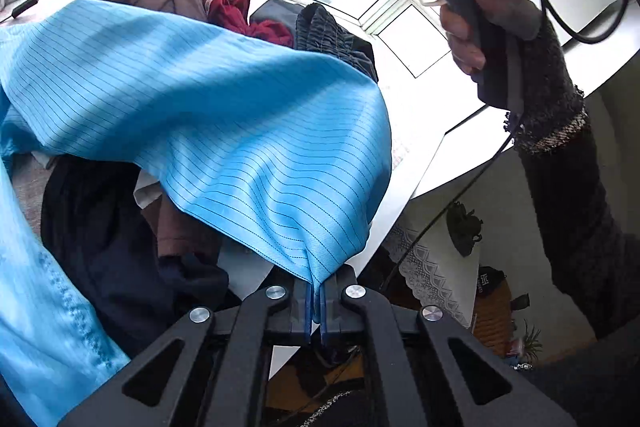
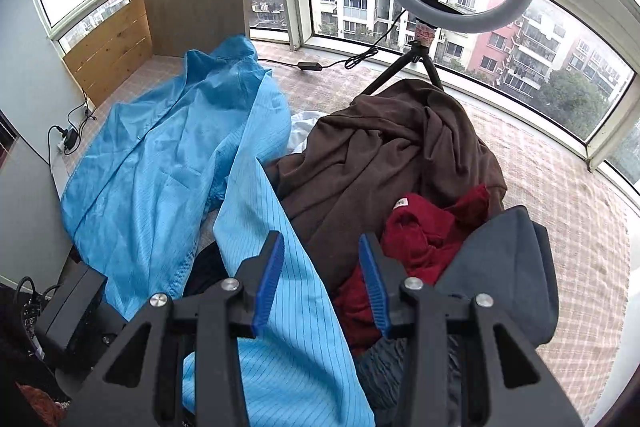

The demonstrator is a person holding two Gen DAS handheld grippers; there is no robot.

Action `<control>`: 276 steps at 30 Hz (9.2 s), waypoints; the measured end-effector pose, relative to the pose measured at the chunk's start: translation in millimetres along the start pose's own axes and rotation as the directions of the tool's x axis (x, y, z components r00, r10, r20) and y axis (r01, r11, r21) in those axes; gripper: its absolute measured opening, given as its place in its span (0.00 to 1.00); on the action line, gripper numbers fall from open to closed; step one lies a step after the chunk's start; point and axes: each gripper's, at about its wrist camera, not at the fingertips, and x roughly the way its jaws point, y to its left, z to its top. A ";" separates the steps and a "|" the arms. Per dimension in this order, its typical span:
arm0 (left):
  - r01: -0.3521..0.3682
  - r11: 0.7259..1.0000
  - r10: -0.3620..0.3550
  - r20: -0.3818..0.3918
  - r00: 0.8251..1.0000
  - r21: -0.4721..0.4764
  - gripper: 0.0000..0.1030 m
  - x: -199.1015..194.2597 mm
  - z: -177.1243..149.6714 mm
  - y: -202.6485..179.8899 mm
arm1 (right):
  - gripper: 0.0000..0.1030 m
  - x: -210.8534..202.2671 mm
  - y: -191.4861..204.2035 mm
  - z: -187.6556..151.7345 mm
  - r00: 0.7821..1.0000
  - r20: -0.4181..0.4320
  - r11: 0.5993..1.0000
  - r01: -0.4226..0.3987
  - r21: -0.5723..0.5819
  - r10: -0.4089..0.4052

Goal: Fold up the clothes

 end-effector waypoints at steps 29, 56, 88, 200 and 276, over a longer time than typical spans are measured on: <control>-0.320 0.941 0.322 0.000 0.947 -0.110 0.01 -128.6 -99.0 56.5 | 0.03 288.6 96.1 217.0 0.950 -0.313 0.990 -0.037 -0.135 -0.007; -0.646 0.604 0.570 -0.314 0.759 -0.467 0.03 -197.3 -288.8 184.9 | 0.37 296.2 111.4 229.4 0.942 -0.324 0.989 0.044 -0.142 -0.089; -0.598 0.801 0.595 -0.150 0.790 0.029 0.03 -4.2 10.2 178.3 | 0.42 181.7 69.8 57.7 0.903 -0.229 0.932 -0.352 0.089 0.363; -0.361 0.917 0.337 -0.154 0.929 -0.170 0.08 -4.4 -179.2 38.2 | 0.10 224.9 89.9 15.1 0.957 -0.287 0.999 0.017 -0.049 -0.030; -0.203 0.722 0.459 0.237 0.856 -0.662 0.01 -176.3 -202.9 134.4 | 0.03 179.4 229.1 100.7 0.927 -0.219 0.947 -0.320 -0.033 0.306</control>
